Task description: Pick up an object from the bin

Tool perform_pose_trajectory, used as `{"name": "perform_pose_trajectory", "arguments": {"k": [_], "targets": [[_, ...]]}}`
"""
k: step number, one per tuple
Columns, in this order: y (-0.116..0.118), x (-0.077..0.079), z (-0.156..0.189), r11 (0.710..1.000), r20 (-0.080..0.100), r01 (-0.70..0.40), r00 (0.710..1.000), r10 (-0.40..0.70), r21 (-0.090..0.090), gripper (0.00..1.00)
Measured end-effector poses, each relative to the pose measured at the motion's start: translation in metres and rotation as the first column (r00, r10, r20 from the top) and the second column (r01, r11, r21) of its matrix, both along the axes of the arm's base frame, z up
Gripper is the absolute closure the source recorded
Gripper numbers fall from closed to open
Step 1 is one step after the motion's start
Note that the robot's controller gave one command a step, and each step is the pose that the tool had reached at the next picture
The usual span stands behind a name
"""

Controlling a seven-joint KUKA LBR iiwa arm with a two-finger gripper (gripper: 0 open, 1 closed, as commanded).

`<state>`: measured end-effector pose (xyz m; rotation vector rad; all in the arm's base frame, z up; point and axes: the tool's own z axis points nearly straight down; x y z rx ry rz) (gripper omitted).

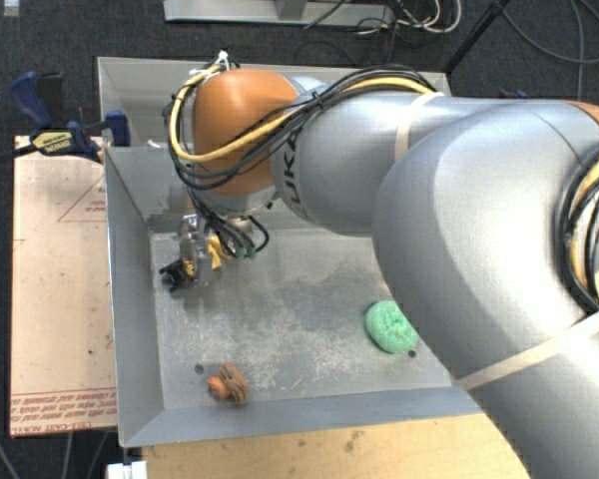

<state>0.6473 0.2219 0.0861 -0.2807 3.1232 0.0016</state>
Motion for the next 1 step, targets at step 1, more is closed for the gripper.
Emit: {"name": "perform_pose_trajectory", "arguments": {"k": [1], "targets": [[-0.0532, -0.0138, 0.1193, 1.000, -0.002, -0.020, 1.000, 0.020, 0.000, 1.00]]}}
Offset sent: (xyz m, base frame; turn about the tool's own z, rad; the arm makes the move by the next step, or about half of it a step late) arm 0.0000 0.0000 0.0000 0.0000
